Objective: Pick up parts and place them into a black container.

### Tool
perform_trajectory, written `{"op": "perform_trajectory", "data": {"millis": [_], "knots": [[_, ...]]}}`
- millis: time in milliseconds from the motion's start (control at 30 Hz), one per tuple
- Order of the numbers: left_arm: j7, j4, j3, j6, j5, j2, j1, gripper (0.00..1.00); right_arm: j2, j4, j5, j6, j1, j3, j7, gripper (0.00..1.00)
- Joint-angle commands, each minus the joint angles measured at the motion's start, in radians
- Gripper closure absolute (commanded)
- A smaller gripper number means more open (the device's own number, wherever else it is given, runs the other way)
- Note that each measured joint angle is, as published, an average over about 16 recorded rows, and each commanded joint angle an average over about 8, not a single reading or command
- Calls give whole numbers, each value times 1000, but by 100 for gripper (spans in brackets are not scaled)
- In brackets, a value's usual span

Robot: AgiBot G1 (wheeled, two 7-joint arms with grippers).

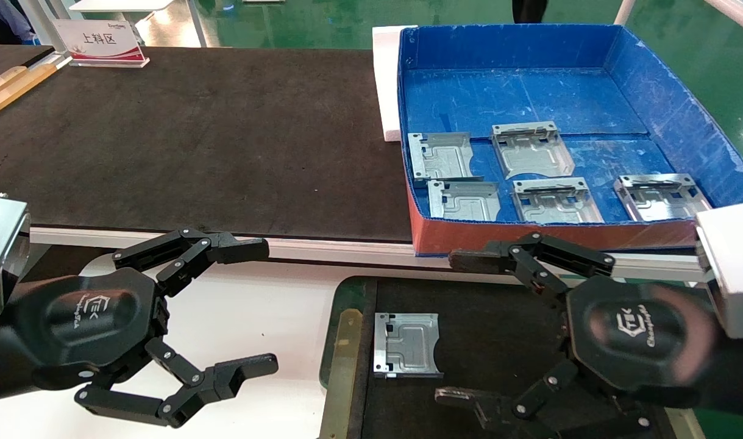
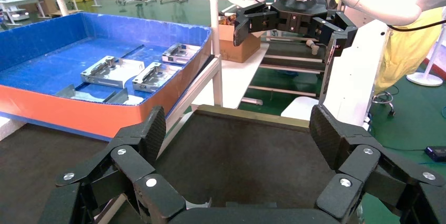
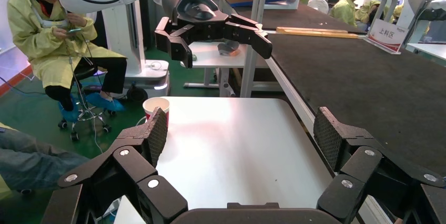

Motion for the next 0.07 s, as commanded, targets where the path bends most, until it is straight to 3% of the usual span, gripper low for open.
{"op": "perform_trajectory", "data": {"millis": [33,67], "knots": [[0,0,0,0,0,0,0,0,0,0,0,0,1,-1,0,0],[0,0,0,0,0,0,0,0,0,-1,0,0,1,-1,0,0]]}}
